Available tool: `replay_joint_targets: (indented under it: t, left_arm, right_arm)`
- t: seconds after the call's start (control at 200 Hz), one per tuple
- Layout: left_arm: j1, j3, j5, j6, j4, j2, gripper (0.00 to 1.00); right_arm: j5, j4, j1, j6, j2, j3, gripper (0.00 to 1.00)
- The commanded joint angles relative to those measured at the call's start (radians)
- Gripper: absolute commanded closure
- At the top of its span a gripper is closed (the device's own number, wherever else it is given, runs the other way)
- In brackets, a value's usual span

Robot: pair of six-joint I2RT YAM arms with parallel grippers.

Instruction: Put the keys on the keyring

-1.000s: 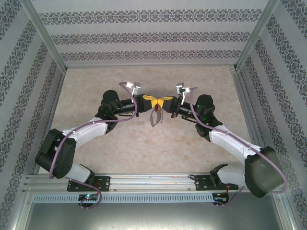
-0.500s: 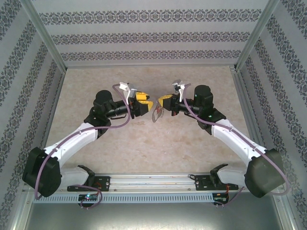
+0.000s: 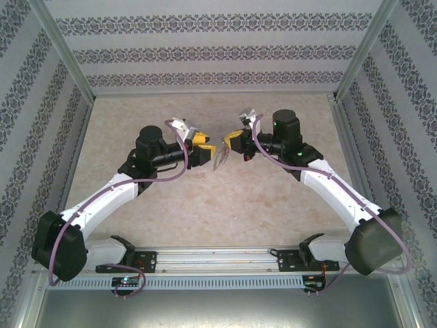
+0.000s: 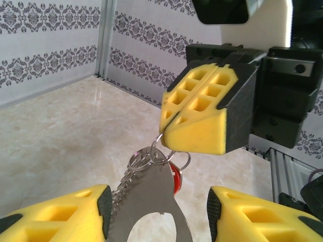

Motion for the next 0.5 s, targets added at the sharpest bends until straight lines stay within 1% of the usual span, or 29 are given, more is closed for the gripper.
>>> replay_joint_targets:
  t: [0.0,0.285,0.495]
  left_arm:
    - [0.014,0.055,-0.016,0.041,-0.044,0.014,0.46]
    - [0.019,0.079,-0.008,0.053,-0.086,0.057,0.42]
    - [0.030,0.116,0.060,0.030,-0.095,0.113,0.40]
  right_arm:
    - [-0.031,-0.073,0.001,-0.076,0.020,0.061,1.00]
    - [-0.038,-0.202,-0.006,-0.172,0.031,0.114,1.00]
    - [-0.090,-0.261,-0.020,-0.201,0.023,0.143,1.00]
